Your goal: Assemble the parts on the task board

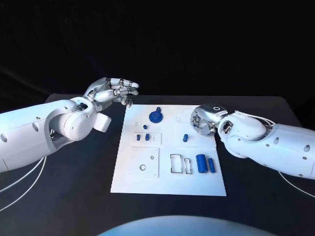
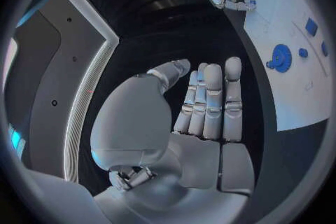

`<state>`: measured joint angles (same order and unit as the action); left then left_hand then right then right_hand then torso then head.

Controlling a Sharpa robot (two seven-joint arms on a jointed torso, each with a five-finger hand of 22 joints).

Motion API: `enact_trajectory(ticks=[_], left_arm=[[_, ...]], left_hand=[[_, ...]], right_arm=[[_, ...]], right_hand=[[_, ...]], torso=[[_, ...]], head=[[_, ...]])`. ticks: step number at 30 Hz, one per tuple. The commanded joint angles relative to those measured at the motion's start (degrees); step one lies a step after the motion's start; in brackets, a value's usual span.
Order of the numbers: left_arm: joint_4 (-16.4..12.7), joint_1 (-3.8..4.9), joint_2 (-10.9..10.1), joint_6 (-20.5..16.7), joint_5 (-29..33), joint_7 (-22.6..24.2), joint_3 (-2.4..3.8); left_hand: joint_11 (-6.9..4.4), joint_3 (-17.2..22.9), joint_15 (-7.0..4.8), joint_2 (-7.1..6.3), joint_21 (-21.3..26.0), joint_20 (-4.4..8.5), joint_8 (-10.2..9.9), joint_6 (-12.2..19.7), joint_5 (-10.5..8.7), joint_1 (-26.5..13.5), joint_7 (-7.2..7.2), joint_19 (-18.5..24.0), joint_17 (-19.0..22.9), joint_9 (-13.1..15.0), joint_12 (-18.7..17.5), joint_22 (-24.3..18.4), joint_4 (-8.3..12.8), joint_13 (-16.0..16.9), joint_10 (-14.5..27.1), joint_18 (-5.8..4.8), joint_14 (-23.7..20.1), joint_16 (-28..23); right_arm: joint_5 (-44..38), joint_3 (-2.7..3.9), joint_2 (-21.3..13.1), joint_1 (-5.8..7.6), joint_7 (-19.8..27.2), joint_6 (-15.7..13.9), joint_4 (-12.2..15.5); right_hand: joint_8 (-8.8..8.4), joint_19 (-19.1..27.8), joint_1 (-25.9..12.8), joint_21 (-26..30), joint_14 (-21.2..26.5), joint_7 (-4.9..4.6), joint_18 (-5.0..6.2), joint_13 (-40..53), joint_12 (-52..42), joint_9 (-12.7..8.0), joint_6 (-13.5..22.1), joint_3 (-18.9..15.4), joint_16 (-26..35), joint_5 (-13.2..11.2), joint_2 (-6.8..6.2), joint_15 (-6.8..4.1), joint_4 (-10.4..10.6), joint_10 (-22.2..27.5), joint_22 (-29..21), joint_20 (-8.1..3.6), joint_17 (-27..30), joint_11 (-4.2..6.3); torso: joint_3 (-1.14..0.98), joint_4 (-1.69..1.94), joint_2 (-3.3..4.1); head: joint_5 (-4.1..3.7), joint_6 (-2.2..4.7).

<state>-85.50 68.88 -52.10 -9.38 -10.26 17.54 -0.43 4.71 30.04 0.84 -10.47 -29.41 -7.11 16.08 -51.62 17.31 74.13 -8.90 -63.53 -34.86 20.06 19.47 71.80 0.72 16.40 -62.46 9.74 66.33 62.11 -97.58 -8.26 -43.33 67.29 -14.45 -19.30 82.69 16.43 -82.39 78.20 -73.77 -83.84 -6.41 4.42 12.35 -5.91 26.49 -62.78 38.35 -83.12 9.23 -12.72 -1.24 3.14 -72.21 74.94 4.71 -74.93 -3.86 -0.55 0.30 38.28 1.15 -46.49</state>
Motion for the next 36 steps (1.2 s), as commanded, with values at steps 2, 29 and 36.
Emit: enact_trajectory(ticks=[2, 29, 36], left_arm=[[0.09, 0.04, 0.15, 0.98, 0.29, 0.04, 0.03], [1.09, 0.02, 0.79, 1.61, 0.28, -0.27, -0.07], [1.40, 0.01, 1.43, 1.81, 0.28, -0.36, -0.09]], left_hand=[[0.02, -0.24, -0.16, 0.11, 0.39, 0.32, 0.38, 0.37, 0.20, 0.03, 0.03, -0.01, 0.10, 0.10, 0.29, -0.09, 0.20, 0.02, 0.19, 0.66, -0.39, -0.36], [0.07, -0.27, -0.14, 0.05, 0.46, 0.32, 0.43, 0.38, 0.24, 0.05, -0.01, -0.04, 0.16, 0.12, 0.27, -0.12, 0.26, -0.02, 0.36, 0.65, -0.41, -0.38], [0.11, -0.31, -0.11, 0.05, 0.53, 0.31, 0.47, 0.44, 0.26, 0.01, -0.05, -0.07, 0.21, 0.13, 0.28, -0.16, 0.27, -0.05, 0.49, 0.63, -0.44, -0.39]], right_arm=[[-1.63, 0.04, -0.33, 0.00, -1.58, -3.21, 0.45], [1.54, 0.76, -3.53, 1.40, -1.29, -5.68, 16.40], [1.13, 0.58, 0.69, 0.33, -0.50, -4.97, 17.09]], right_hand=[[0.45, -0.34, 0.36, -0.44, -3.15, 0.09, -0.70, 0.33, 0.14, 0.32, -0.16, 0.22, -0.23, -0.01, 1.06, -0.42, -0.61, -1.87, 8.01, -0.24, -0.02, 1.35], [0.73, -0.53, -0.33, -0.82, -3.18, 0.09, -0.80, 0.52, 0.65, 1.06, 0.10, 1.11, -0.29, -0.67, 1.10, -0.47, -1.54, -2.09, 8.28, -0.33, -0.10, 1.35], [0.73, -0.52, -0.39, -0.79, -3.19, 0.07, -0.80, 0.54, 0.74, 1.14, 0.20, 1.25, -0.29, -0.73, 1.15, -0.46, -1.65, -2.06, 8.28, -0.33, -0.09, 1.34]], torso=[[-0.01, 0.03, -0.08], [0.01, 0.13, -0.04], [0.13, 0.14, -0.09]], head=[[-0.07, 0.02], [2.00, 0.40], [4.26, 0.14]])
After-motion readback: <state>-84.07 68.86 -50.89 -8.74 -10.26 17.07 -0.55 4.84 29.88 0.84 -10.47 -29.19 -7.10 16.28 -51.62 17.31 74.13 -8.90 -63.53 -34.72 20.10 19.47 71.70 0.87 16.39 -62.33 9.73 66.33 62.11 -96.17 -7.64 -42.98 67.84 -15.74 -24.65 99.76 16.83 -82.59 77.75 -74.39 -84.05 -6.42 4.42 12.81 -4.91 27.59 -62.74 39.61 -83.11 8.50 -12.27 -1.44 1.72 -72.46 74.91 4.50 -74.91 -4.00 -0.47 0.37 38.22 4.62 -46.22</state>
